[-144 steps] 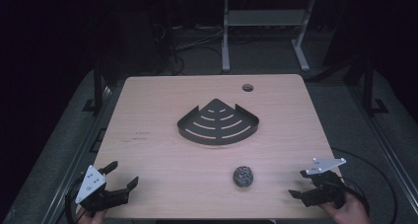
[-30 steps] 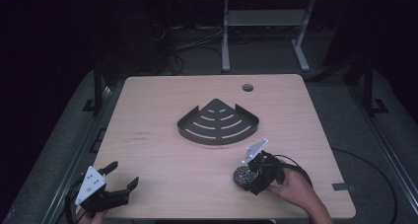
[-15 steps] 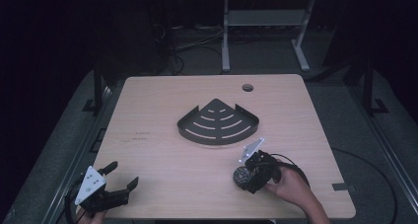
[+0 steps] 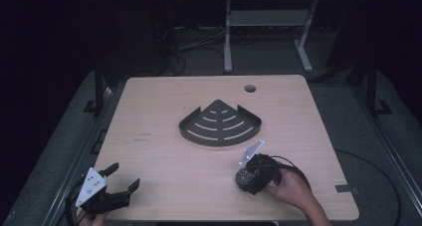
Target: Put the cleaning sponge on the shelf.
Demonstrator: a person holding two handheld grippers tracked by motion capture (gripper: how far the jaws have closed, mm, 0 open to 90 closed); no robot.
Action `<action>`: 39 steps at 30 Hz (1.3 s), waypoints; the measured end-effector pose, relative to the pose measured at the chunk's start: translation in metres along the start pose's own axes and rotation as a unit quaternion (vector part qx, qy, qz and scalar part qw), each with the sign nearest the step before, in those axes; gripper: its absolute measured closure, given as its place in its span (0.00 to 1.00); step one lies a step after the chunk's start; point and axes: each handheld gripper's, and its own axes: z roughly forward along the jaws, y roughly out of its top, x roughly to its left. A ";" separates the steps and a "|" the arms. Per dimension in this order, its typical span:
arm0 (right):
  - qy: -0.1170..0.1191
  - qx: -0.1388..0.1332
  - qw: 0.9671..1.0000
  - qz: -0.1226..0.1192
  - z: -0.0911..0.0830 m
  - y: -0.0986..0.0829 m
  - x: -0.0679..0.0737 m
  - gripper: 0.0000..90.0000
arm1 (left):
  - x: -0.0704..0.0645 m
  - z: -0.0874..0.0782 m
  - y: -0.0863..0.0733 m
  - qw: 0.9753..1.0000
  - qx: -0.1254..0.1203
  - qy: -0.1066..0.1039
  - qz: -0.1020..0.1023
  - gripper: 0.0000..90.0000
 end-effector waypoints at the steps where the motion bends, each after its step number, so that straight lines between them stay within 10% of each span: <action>1: 0.002 0.000 1.000 0.000 0.000 0.000 0.000 0.30 | 0.000 0.000 0.000 1.000 0.000 0.000 0.000 0.15; 39: 0.008 -0.018 1.000 0.001 -0.019 0.002 -0.008 0.36 | -0.001 0.001 0.001 1.000 -0.001 -0.001 -0.001 0.15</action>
